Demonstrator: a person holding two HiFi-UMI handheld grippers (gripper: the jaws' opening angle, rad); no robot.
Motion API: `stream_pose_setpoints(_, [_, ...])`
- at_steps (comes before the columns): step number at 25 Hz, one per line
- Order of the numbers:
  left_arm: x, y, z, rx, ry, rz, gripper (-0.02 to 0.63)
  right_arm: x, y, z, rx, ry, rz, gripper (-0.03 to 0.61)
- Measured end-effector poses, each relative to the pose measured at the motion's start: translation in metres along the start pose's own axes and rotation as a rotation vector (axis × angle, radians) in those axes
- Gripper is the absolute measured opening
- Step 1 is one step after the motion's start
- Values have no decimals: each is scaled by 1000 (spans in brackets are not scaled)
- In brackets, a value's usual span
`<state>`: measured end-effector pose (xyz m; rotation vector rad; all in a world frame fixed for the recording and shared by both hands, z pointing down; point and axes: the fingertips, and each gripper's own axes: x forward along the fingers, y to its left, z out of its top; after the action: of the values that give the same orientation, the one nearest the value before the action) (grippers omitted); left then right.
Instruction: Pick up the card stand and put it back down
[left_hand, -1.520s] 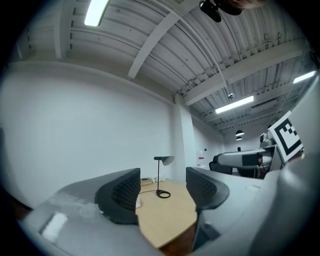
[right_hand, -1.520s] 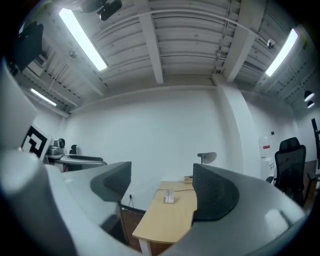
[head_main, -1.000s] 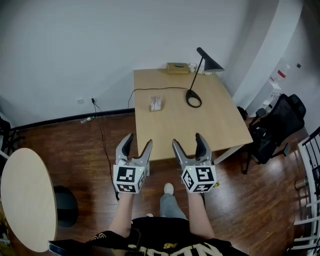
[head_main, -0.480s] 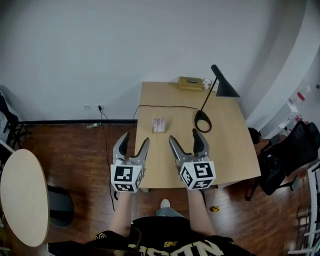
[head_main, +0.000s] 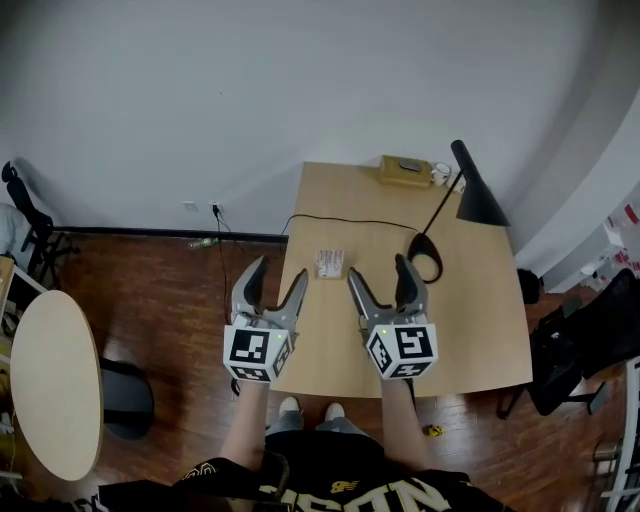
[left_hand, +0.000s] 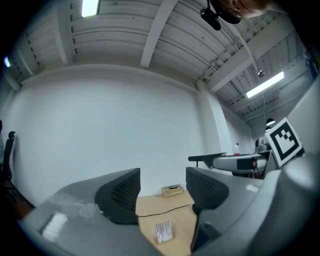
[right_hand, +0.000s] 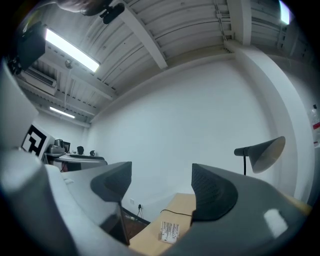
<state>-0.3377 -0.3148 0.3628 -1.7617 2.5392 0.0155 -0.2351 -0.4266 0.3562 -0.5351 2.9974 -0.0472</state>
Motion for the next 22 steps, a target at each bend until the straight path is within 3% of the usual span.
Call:
stream_pose_setpoints(6, [26,4,-12,12,12,-73,285,20,-7,-24,3,47,-21,365])
stream_pose_setpoints(13, [45,3,-69,-25,116,-139,288,28,-13,-78,29,166,-61,365])
stream_pose_setpoints(22, [58,10,-137,-72,226,-157,293,31,-13,-149,77,291,-62,365])
